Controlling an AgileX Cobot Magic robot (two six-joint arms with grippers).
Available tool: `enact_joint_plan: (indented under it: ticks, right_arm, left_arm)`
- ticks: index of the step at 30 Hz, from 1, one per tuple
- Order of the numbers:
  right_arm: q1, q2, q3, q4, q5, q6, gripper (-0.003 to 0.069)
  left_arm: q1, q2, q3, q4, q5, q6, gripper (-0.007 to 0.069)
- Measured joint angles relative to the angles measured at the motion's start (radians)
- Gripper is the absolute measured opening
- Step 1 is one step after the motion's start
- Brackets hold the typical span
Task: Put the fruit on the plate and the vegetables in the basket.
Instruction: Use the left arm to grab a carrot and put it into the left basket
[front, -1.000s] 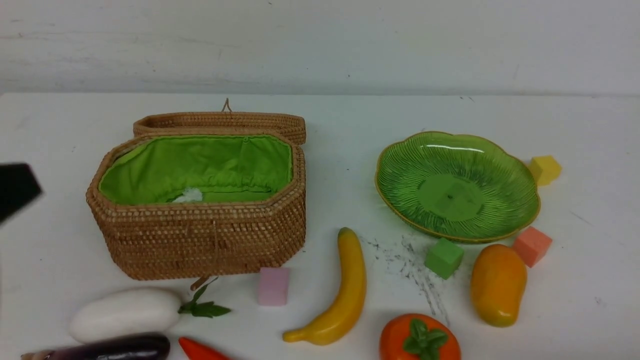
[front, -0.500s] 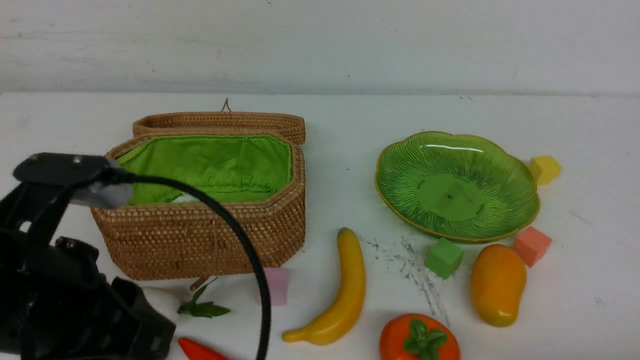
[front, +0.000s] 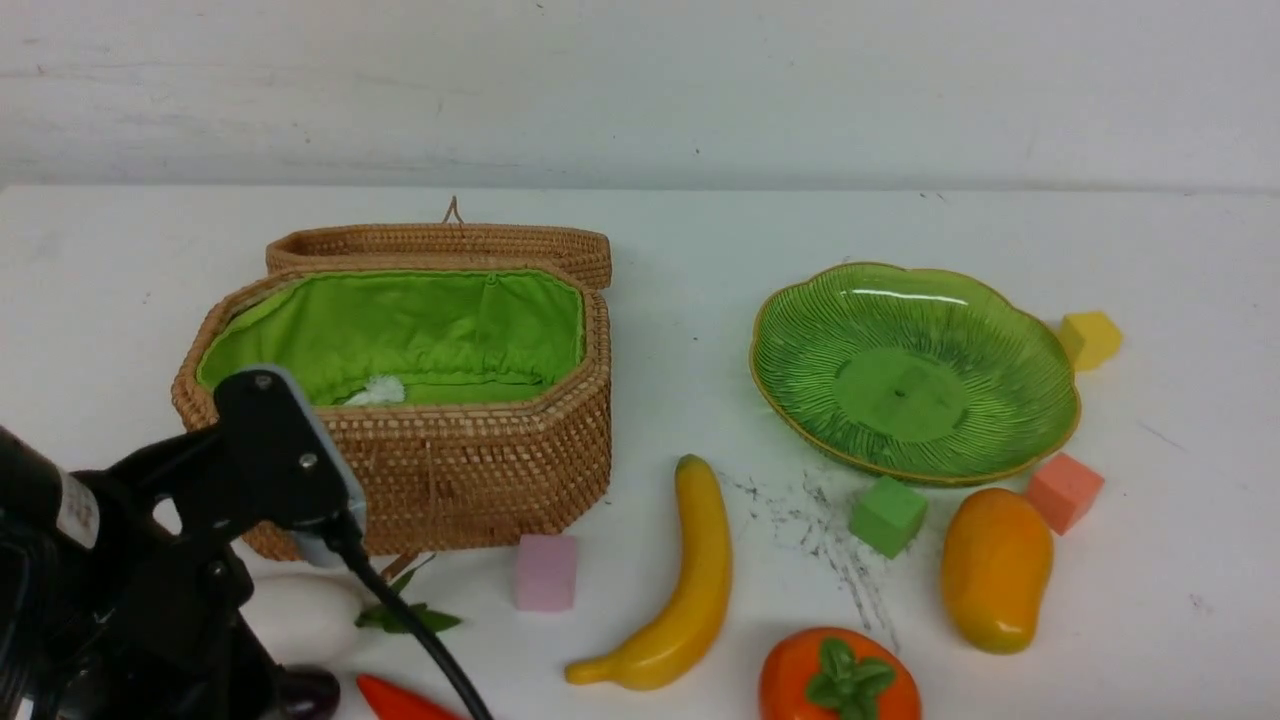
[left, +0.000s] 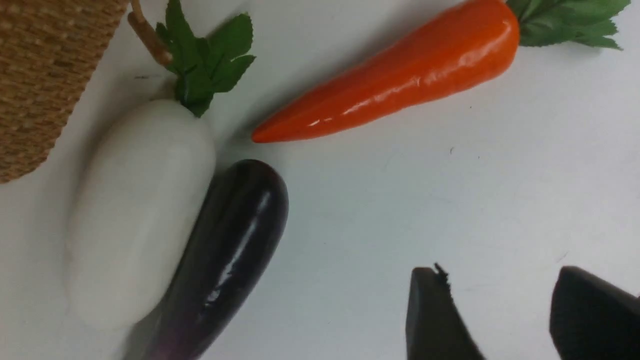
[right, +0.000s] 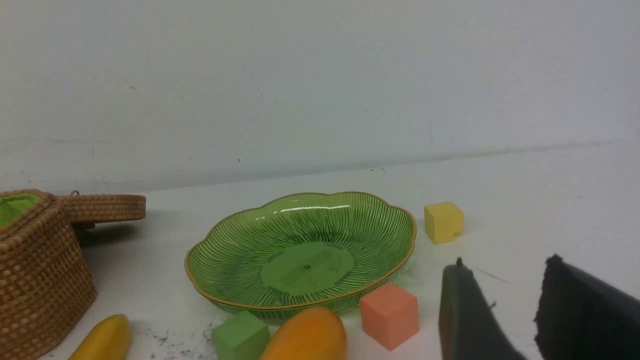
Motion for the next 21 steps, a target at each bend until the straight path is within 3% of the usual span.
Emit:
enact_joint_plan:
  ticks: [4,8,21]
  right_arm:
    - [0.0,0.0,0.0,0.0,0.0,0.0,0.0245]
    - [0.0,0.0,0.0,0.0,0.0,0.0,0.0245]
    - [0.0,0.0,0.0,0.0,0.0,0.0,0.0245]
  left_arm:
    - [0.0,0.017,0.018,0.041,-0.007,0.066,0.0477]
    - [0.0,0.089,0.036,0.128,-0.008,0.128,0.055]
    - [0.0,0.169,0.036,0.058,-0.05,0.235,0.0573]
